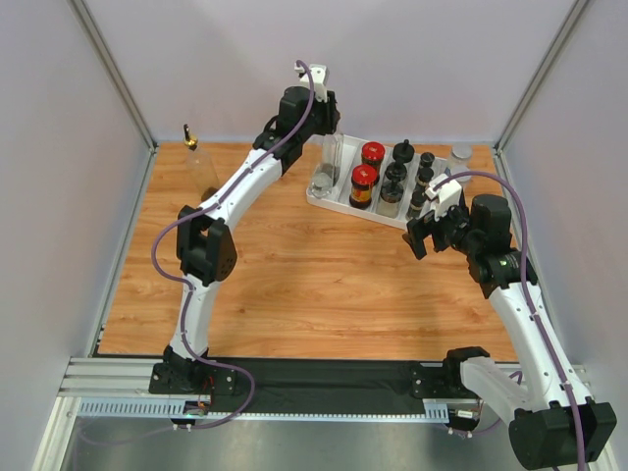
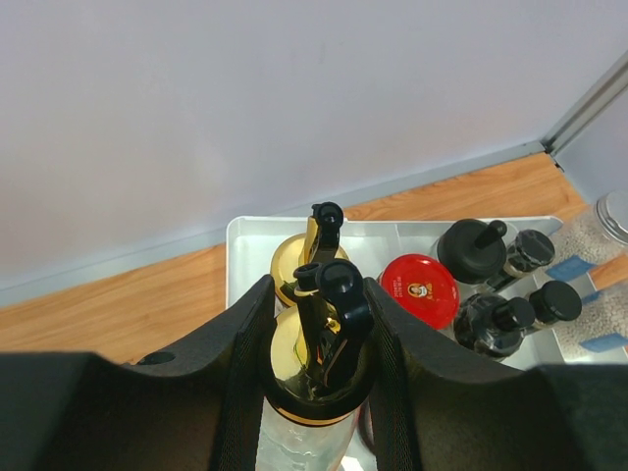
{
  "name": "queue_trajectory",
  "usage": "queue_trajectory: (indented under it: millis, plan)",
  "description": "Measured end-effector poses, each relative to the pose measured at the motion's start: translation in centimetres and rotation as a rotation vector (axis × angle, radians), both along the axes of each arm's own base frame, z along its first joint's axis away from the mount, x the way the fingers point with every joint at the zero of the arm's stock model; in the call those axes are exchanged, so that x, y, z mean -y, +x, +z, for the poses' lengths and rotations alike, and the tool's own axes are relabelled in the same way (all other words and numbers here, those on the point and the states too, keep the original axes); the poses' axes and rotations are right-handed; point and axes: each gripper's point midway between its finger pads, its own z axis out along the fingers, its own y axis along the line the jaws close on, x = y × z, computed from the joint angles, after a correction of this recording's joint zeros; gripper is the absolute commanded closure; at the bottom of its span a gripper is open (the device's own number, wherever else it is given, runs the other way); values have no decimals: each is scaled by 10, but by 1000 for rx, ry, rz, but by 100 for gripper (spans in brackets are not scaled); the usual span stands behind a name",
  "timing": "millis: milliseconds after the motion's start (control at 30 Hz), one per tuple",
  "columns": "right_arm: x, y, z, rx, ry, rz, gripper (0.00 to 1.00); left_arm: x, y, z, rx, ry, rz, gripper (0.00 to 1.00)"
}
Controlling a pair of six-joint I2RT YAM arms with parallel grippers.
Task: Organize the condiment bottles
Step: Place the bottle in the storage box.
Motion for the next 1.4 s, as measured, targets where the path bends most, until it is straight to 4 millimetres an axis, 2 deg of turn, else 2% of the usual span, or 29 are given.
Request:
queue_trajectory:
  millis: [867,1400]
  plan:
    - [0,0,0,1,-2,1,0,-4,2,1,34,-61,54,100]
    - [0,0,0,2,-3,1,0,-17,-4,4,30,-139,148,100]
